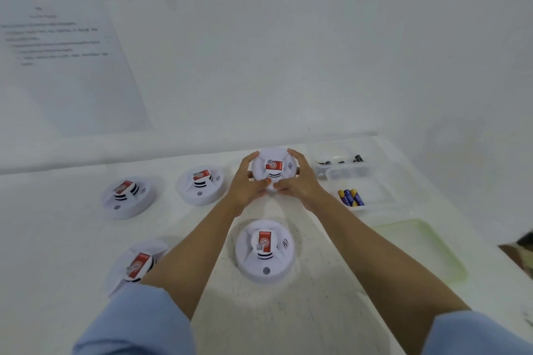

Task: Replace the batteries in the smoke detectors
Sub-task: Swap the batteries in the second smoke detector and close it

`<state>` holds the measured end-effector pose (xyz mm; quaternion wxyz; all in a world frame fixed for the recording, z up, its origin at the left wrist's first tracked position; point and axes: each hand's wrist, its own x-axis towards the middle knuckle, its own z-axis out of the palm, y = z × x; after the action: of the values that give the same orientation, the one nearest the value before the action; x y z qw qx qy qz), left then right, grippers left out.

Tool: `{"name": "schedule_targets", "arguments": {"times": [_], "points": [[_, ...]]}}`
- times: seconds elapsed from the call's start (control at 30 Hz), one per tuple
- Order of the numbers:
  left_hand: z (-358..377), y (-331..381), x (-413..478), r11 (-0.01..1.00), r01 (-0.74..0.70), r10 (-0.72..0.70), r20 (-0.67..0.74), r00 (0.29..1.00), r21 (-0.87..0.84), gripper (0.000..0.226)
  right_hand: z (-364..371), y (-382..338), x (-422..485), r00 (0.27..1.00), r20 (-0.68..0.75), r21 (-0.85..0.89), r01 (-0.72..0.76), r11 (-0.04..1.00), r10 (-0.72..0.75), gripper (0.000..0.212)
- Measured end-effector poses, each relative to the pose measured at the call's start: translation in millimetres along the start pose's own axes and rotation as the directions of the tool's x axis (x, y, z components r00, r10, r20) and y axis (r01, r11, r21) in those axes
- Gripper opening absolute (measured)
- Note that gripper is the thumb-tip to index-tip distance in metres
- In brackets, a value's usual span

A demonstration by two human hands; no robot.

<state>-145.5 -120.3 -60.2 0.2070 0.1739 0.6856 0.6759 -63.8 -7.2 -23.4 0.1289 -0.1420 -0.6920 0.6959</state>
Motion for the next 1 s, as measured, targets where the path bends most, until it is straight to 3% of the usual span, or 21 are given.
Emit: {"name": "schedule_targets", "arguments": {"times": [0.1, 0.23, 0.7, 1.0], "points": [[-1, -2, 2, 1.000, -0.015, 0.015, -0.010, 1.000, 0.002, 0.066, 0, -6, -5, 0.996, 0.015, -0.056, 0.092, 0.994, -0.092, 0.047], [-1, -2, 2, 1.000, -0.025, 0.025, 0.007, 1.000, 0.004, 0.067, -3, -3, -3, 0.989, 0.043, -0.100, 0.145, 0.984, -0.141, 0.044], [-5, -6, 5, 0.999, -0.036, 0.035, 0.036, 0.999, 0.023, 0.064, -5, 4, 0, 0.997, 0.046, -0.120, 0.072, 0.990, -0.067, 0.051], [-6, -10, 9, 0.999, -0.043, 0.043, 0.036, 0.998, 0.025, 0.065, -7, 12, 6, 0.992, 0.075, -0.117, 0.111, 0.987, -0.103, 0.052]]}}
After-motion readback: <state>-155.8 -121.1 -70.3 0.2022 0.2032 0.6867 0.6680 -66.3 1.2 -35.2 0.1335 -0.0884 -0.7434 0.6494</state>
